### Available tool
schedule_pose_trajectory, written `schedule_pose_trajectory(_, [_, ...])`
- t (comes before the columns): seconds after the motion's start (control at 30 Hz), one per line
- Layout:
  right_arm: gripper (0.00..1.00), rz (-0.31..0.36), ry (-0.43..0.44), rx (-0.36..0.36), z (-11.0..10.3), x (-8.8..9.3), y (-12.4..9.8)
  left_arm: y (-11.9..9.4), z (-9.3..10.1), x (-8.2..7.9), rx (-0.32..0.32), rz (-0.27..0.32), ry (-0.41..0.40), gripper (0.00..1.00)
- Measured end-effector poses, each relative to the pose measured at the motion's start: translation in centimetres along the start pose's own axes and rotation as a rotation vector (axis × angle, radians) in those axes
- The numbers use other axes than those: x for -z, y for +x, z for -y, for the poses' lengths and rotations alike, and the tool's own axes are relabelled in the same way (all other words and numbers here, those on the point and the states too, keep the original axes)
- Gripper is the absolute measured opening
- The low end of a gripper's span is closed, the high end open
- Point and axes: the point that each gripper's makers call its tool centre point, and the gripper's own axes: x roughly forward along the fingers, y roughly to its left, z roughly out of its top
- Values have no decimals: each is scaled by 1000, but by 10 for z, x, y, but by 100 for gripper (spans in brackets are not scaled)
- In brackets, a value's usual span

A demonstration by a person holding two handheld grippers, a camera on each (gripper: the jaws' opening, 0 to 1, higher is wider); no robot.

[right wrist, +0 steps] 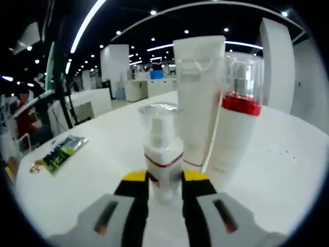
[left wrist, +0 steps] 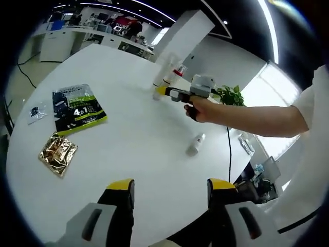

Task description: Arrange the skincare products in the storage area until every visible bottle or jar stands upright without overlapping.

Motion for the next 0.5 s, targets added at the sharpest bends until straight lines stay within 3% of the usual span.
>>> schedule_pose_trajectory(0.4, [23,11,-17,-11,6,-4,6,6,-3,-7,2,10,11,58])
schedule_pose_trajectory(0.5, [25,-17,-9,-16,7,0,4,7,-1,-7,3,4,1,58])
